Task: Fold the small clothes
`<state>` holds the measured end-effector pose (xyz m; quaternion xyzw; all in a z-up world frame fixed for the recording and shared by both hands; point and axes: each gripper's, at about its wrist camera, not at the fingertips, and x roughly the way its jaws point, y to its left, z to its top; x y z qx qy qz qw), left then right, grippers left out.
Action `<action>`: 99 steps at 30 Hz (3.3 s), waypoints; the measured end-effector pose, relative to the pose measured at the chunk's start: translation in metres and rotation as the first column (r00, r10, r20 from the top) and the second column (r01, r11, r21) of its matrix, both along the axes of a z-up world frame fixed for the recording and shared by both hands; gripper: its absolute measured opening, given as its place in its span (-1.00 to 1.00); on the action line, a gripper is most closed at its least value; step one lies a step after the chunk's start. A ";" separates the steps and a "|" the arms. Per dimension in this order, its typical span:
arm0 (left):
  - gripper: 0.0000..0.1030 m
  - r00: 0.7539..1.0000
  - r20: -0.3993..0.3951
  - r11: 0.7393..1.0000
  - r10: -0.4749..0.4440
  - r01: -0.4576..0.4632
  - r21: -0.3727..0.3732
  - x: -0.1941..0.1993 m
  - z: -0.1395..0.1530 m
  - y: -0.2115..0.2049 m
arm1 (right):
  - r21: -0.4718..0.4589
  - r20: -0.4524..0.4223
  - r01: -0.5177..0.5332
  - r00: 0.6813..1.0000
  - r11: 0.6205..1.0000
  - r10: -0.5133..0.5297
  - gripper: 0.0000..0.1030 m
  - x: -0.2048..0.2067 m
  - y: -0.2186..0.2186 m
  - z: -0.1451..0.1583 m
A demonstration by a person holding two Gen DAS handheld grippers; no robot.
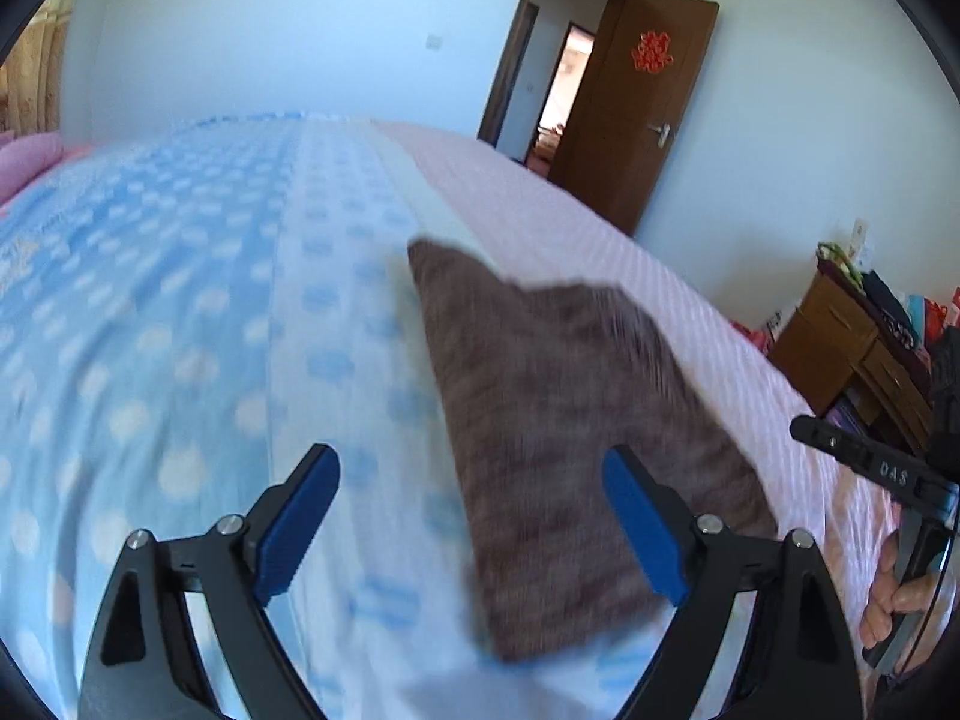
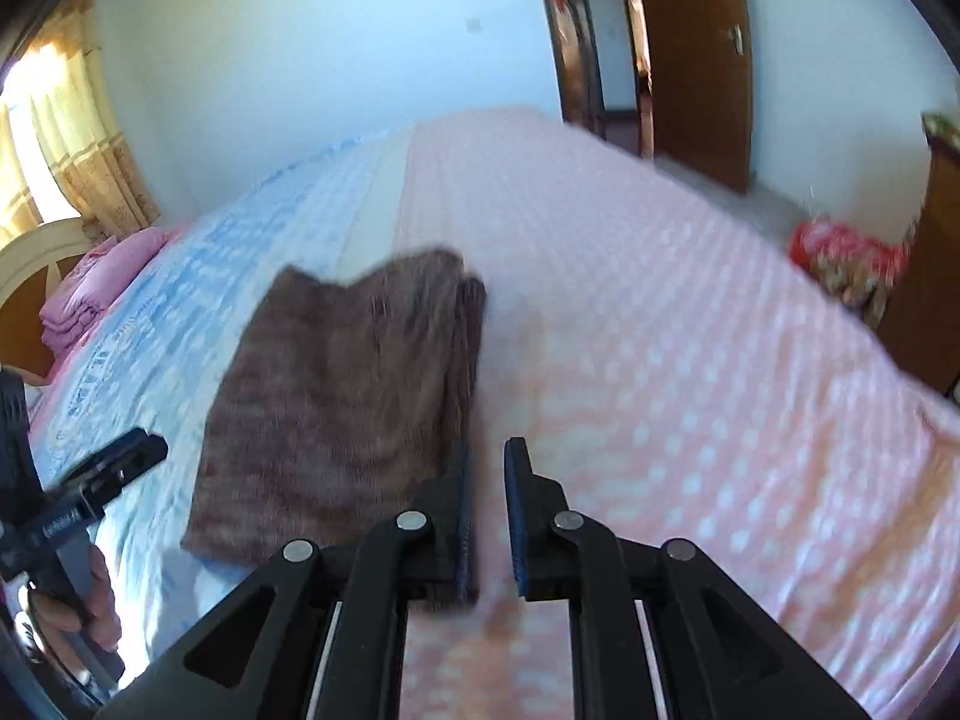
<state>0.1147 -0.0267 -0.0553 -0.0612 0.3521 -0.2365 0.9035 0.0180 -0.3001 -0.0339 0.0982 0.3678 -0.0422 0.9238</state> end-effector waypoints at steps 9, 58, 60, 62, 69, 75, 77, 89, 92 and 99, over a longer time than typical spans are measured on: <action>0.77 0.988 -0.088 0.990 0.124 -0.117 0.081 0.102 -0.028 -0.037 | -0.110 -0.038 -0.189 0.982 0.976 0.186 -0.79 0.123 0.029 -0.016; 0.96 0.985 0.031 0.936 0.169 -0.171 0.307 0.060 -0.017 -0.064 | 0.136 0.031 0.066 0.997 0.989 -0.071 0.15 0.047 -0.033 -0.041; 0.93 0.988 -0.023 0.957 0.153 -0.142 0.254 0.061 -0.022 -0.062 | 0.142 0.029 0.060 0.997 0.988 -0.064 0.15 0.048 -0.032 -0.041; 0.93 0.989 -0.095 0.989 0.112 -0.101 0.108 0.063 -0.025 -0.052 | 0.152 0.025 0.054 0.998 0.987 -0.059 0.15 0.049 -0.032 -0.042; 0.92 0.967 -0.249 0.991 0.053 -0.082 -0.106 0.076 -0.057 -0.040 | 0.237 0.039 0.014 0.999 0.971 -0.024 0.27 0.058 -0.037 -0.044; 0.93 0.982 -0.182 0.999 0.041 -0.044 -0.015 0.067 -0.059 -0.058 | 0.235 0.009 -0.006 1.000 0.972 0.004 0.29 0.067 -0.032 -0.049; 0.93 0.981 -0.188 0.998 0.036 -0.044 -0.038 0.067 -0.060 -0.056 | 0.268 0.019 -0.032 0.999 0.963 0.028 0.29 0.071 -0.032 -0.049; 1.00 0.982 -0.183 0.999 0.038 -0.038 0.001 0.061 -0.061 -0.059 | 0.261 -0.038 -0.154 0.985 0.953 0.169 0.43 0.103 0.006 -0.063; 1.00 0.982 -0.187 0.999 0.034 -0.038 -0.019 0.063 -0.062 -0.055 | 0.217 -0.040 -0.178 0.981 0.960 0.191 0.43 0.104 0.018 -0.063; 1.00 0.982 -0.187 0.999 0.039 -0.035 0.027 0.065 -0.062 -0.062 | 0.274 -0.034 -0.140 0.987 0.951 0.155 0.43 0.109 0.012 -0.070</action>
